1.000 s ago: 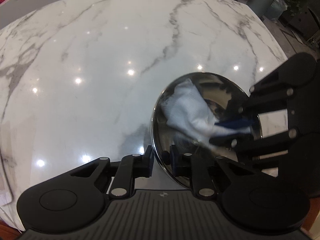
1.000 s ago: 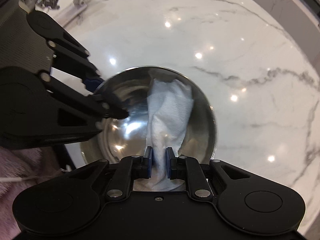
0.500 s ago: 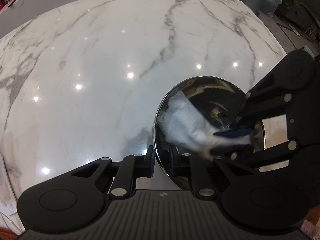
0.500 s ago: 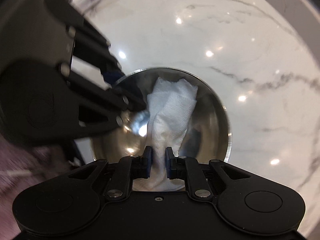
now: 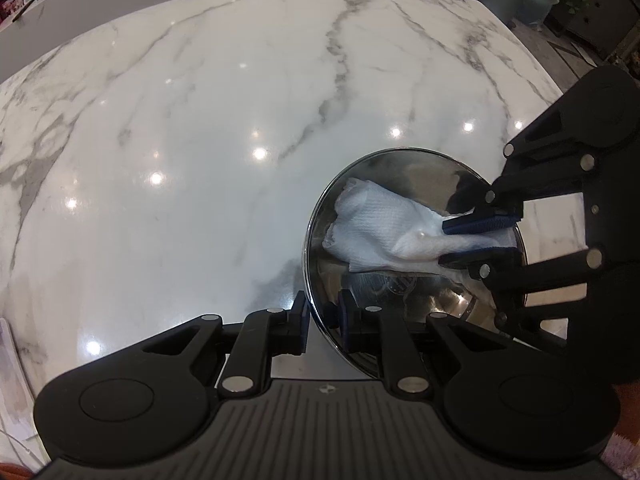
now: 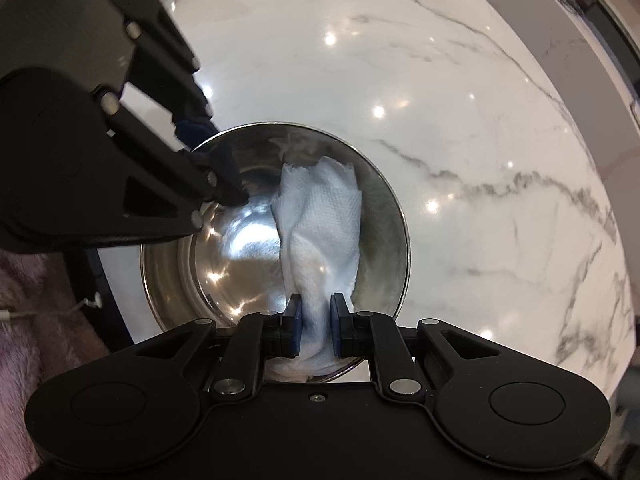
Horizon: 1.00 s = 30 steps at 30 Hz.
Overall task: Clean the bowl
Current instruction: 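Rub the white cloth around the bowl interior with the right tool while the left tool holds the rim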
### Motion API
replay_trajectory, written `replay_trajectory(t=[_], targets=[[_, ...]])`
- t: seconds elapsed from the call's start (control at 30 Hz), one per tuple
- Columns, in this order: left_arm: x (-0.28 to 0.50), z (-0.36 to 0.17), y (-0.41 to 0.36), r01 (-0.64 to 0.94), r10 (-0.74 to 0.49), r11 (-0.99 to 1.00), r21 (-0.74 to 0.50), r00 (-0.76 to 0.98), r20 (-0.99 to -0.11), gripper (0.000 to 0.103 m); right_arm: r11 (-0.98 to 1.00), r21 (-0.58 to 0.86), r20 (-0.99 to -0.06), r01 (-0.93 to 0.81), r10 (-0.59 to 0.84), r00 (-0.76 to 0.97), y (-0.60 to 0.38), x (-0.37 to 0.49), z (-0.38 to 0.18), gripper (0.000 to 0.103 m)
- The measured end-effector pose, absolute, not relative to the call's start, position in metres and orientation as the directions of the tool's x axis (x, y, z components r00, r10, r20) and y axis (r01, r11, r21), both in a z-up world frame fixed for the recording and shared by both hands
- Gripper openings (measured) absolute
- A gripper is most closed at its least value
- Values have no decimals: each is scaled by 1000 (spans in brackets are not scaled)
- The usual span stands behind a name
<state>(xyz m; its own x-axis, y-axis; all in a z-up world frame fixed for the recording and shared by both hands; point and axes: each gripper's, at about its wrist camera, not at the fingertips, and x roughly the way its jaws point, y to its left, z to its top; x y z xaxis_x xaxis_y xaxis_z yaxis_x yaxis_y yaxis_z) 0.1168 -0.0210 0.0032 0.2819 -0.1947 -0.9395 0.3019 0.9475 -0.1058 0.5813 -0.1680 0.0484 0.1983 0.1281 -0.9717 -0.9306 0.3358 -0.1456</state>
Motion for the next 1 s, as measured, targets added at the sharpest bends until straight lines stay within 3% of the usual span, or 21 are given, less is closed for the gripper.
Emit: replay_trajectory(t=[0.6, 1.0], targets=[[113, 6, -26, 362, -176, 930, -61, 296, -939, 16, 317, -109, -922, -942, 322, 215, -105, 470, 9, 12], [114, 6, -21, 334, -185, 939, -85, 281, -942, 15, 287, -258, -917, -923, 229, 327, -51, 371, -5, 8]])
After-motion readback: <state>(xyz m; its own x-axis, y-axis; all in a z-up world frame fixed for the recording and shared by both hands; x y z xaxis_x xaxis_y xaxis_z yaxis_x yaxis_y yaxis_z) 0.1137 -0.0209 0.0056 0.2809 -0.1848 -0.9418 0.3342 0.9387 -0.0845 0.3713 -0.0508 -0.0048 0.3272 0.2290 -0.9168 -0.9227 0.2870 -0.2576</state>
